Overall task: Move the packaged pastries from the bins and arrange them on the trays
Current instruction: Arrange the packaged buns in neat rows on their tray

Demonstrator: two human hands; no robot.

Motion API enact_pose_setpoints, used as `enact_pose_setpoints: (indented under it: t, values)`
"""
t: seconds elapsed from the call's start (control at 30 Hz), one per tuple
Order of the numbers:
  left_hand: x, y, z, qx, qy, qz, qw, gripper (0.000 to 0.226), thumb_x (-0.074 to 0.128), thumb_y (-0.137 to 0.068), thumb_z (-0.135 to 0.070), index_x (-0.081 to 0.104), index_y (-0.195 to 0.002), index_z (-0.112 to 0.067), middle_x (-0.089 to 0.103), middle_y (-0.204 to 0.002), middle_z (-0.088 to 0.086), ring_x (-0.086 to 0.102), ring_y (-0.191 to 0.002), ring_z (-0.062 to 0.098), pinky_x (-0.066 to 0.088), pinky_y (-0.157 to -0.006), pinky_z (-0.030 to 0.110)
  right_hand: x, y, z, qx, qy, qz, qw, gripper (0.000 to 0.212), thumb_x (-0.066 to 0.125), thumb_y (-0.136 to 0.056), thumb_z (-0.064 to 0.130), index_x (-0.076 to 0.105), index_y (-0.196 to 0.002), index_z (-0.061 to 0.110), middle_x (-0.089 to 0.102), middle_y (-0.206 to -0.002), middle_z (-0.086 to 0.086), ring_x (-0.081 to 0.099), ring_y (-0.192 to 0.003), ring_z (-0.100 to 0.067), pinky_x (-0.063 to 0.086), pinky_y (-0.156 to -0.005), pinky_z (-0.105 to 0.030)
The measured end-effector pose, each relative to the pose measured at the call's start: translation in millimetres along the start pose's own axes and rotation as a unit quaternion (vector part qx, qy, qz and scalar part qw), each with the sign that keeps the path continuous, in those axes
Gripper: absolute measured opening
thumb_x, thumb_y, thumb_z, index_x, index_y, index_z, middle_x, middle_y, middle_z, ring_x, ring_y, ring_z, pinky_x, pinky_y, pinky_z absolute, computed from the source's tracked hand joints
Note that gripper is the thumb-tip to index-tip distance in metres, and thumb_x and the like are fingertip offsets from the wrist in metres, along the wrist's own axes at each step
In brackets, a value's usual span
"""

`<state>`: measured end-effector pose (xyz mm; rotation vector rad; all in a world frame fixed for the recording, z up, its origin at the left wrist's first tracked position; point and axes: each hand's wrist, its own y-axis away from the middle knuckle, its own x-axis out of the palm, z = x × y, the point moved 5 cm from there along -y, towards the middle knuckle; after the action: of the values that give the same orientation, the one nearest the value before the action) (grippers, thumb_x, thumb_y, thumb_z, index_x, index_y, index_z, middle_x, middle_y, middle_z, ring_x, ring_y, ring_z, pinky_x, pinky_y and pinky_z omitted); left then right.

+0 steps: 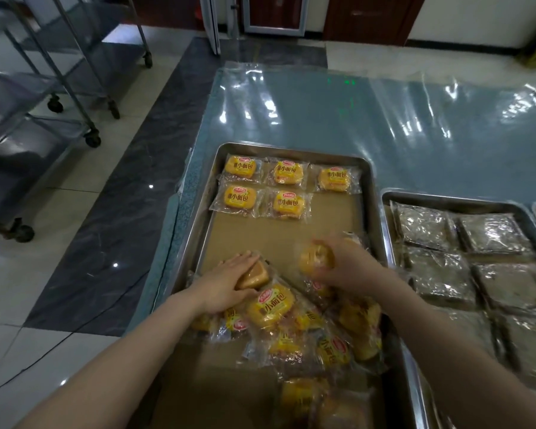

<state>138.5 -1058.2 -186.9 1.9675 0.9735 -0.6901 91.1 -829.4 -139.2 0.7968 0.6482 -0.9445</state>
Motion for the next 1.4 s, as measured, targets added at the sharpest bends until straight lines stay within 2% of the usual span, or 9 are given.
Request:
enact_pose_setpoints:
  t: [0.13,0.3,0.4,0.5,0.7,0.83,1.07,1.2,1.4]
  values:
    - [-14,-1,8,-0.016,-0.044,-0.083,0.995,0.074,0.052,-0.092,-0.040,0.006,-0.149,-0.033,0.007,-0.158,-0.003,0.008,-0.144,0.016,0.007,-0.117,0.037,-3,-14,1,0.060,0.053,-0.050,0.996,0.075,0.050,-0.085,0.062,0.021,-0.147,0.030,0.039,-0.145,-0.004,0.045,-0.126,-0.030,0.045,-0.097,-0.052]
    - [-32,-6,19,-0.029,-0.128,-0.140,0.981,0.076,0.054,-0.090,-0.043,0.005,-0.148,-0.041,-0.003,-0.158,-0.001,0.005,-0.144,0.024,0.007,-0.115,0.038,-3,-28,3,0.062,0.285,-0.104,0.951,0.054,0.042,-0.091,0.056,0.055,-0.120,0.013,0.043,-0.137,-0.010,0.042,-0.124,-0.030,0.043,-0.096,-0.046]
    - [-38,-11,19,-0.024,-0.147,-0.150,0.977,0.081,0.059,-0.085,-0.046,0.008,-0.148,-0.041,0.017,-0.155,-0.002,0.022,-0.137,0.022,0.024,-0.111,0.039,3,-37,8,-0.014,0.228,-0.072,0.971,0.052,0.051,-0.091,0.047,0.039,-0.137,0.026,0.037,-0.146,-0.001,0.037,-0.132,-0.025,0.042,-0.102,-0.047]
    - [-37,-18,17,-0.016,-0.146,-0.127,0.981,0.084,0.065,-0.082,-0.044,0.012,-0.147,-0.039,0.035,-0.145,-0.006,0.036,-0.127,0.018,0.034,-0.105,0.036,1,-39,-2,0.008,0.169,-0.035,0.985,0.037,0.056,-0.087,0.042,0.051,-0.122,0.031,0.049,-0.130,0.002,0.045,-0.119,-0.021,0.047,-0.094,-0.039]
    - [-56,-28,19,-0.041,0.012,-0.161,0.986,0.041,0.066,-0.081,-0.028,0.037,-0.111,-0.031,0.059,-0.092,-0.010,0.058,-0.077,0.004,0.047,-0.064,0.023,-39,-43,-24,0.099,0.069,-0.277,0.953,0.037,0.055,-0.087,0.047,0.055,-0.115,0.023,0.043,-0.122,-0.006,0.043,-0.113,-0.028,0.042,-0.087,-0.037]
    - [-80,-42,17,-0.033,0.101,-0.199,0.974,0.017,0.064,-0.086,-0.023,0.056,-0.101,-0.025,0.057,-0.098,-0.008,0.057,-0.088,0.009,0.048,-0.075,0.028,-29,-63,-40,0.139,0.195,-0.162,0.957,0.054,0.043,-0.091,0.054,0.042,-0.136,0.023,0.032,-0.145,-0.007,0.027,-0.132,-0.036,0.031,-0.105,-0.051]
    - [-100,-57,21,-0.035,0.221,-0.176,0.959,0.013,0.057,-0.092,-0.020,0.057,-0.103,-0.029,0.065,-0.093,-0.013,0.063,-0.083,0.000,0.048,-0.065,0.015,-10,-80,-46,0.051,0.215,-0.121,0.968,0.071,0.045,-0.094,0.046,0.009,-0.150,0.020,0.004,-0.160,-0.007,0.001,-0.146,-0.027,0.011,-0.118,-0.047]
    - [-94,-61,25,-0.064,0.155,-0.194,0.967,0.007,0.057,-0.092,-0.024,0.056,-0.086,-0.027,0.064,-0.083,-0.012,0.063,-0.079,0.004,0.042,-0.060,0.015,-15,-77,-49,0.072,0.215,-0.146,0.963,0.061,0.046,-0.092,0.051,0.022,-0.144,0.028,0.015,-0.158,-0.004,0.024,-0.138,-0.035,0.037,-0.102,-0.051]
    - [-90,-49,10,0.002,-0.095,-0.337,0.937,0.029,0.060,-0.087,-0.023,0.056,-0.115,-0.021,0.059,-0.114,-0.002,0.054,-0.106,0.017,0.043,-0.088,0.032,-9,-87,-54,0.131,0.218,-0.139,0.957,0.077,0.031,-0.093,0.060,-0.006,-0.150,0.024,-0.016,-0.158,-0.008,-0.015,-0.143,-0.035,-0.002,-0.113,-0.051]
